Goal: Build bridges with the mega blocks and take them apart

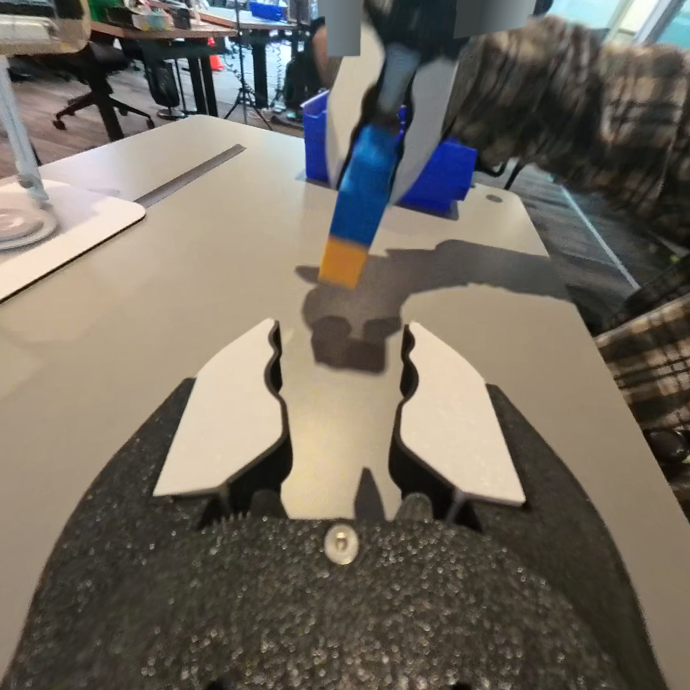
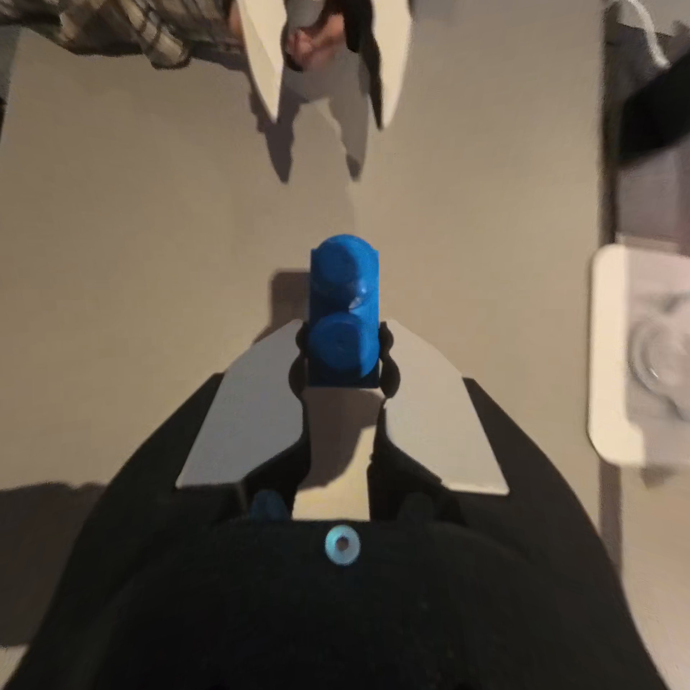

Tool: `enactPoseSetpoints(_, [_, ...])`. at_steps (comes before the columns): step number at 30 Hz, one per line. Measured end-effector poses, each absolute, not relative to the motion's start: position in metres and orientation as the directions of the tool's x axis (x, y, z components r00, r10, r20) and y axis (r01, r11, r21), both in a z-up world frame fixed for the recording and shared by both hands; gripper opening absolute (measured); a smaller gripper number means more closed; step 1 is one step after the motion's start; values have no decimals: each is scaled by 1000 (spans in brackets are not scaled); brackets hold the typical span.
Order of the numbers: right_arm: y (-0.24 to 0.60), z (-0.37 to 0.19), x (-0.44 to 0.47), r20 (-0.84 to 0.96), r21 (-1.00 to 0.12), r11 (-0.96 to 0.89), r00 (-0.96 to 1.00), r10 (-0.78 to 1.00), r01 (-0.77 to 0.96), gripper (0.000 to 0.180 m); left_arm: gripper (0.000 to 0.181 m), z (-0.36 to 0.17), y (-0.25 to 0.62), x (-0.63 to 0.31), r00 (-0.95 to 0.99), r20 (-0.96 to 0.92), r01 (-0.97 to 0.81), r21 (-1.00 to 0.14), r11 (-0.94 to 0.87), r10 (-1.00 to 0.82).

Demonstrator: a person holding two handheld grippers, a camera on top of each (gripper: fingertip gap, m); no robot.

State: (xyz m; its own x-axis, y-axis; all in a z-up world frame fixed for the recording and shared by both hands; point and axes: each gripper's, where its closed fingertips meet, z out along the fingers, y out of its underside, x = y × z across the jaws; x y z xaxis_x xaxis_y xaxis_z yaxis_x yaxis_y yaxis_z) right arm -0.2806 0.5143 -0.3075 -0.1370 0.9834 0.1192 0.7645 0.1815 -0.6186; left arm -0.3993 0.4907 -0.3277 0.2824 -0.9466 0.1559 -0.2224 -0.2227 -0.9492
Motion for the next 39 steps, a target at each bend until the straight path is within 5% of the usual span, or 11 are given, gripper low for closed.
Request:
enactPoseSetpoints(8, [535,-206,-54,239,-599,-25,208,949,800,35,56,-336,479,-374,258,63,-307,-941,-143,-964])
enactPoseSetpoints(15, [504,-220,80,195,-605,-131,305,932,786,35,50,-334,471,-348,270,22,-296,-950,-105,-962])
enactPoseSetpoints(25, [496,-329,83,72,-607,-104,186,980,788,36,45,-337,467,-313,338,16,-248,-963,-105,-941])
enactPoseSetpoints(39, [513,-373,78,26,-612,-102,149,988,785,36,43,-356,461,-291,316,48,-285,-948,-143,-948])
